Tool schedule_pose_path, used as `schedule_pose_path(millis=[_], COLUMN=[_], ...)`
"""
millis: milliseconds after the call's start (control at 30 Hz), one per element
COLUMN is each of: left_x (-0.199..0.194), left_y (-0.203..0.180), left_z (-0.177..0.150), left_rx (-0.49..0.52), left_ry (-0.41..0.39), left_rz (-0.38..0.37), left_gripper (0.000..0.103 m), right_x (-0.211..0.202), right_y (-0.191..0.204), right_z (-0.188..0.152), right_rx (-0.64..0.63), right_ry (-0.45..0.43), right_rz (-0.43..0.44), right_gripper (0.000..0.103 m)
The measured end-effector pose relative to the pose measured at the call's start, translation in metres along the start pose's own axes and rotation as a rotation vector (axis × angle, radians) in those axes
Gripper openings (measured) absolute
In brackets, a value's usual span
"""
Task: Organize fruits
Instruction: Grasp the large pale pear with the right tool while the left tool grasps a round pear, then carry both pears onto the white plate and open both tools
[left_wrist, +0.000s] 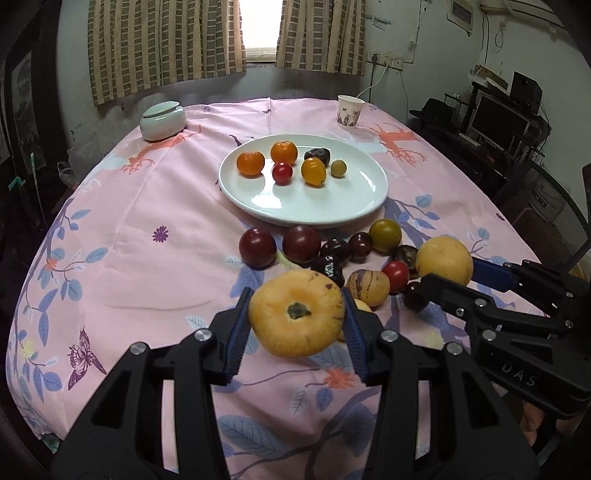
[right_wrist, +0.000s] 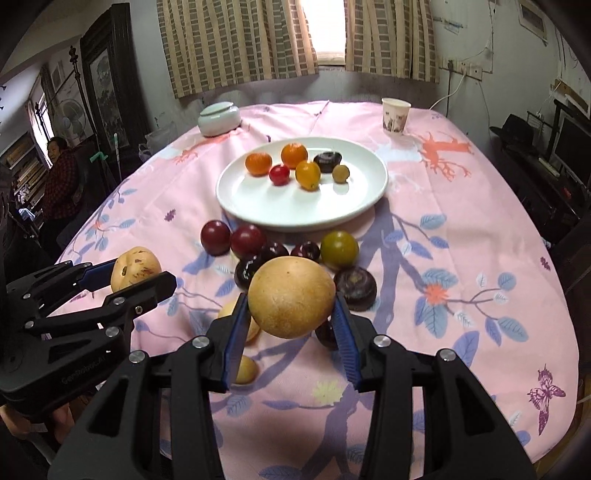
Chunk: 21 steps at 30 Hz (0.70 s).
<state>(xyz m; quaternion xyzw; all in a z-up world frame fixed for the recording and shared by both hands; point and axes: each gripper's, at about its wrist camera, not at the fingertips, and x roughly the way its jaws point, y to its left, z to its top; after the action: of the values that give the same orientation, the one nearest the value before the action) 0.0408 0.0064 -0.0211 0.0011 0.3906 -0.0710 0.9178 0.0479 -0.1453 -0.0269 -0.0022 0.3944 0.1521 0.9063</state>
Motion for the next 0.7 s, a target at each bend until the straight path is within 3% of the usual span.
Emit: schedule_pose_path(millis=[433, 700], left_x=[0.005, 0.048], left_y=[0.009, 0.024], left_z=[0.015, 0.075], left_rx=[-0.017, -0.012], left_ry=[0.006, 0.019], left_rz=[-0.007, 0.003], left_gripper=[0.047, 0.047], right_x=[0.003, 0.037], right_y=[0.0, -0.006], right_z=[0.007, 0.051], right_rx=[-0.008, -0.054], right_ry=[0.01, 0.038], right_rz=[0.026, 0.042], right_gripper=[0.045, 0.045])
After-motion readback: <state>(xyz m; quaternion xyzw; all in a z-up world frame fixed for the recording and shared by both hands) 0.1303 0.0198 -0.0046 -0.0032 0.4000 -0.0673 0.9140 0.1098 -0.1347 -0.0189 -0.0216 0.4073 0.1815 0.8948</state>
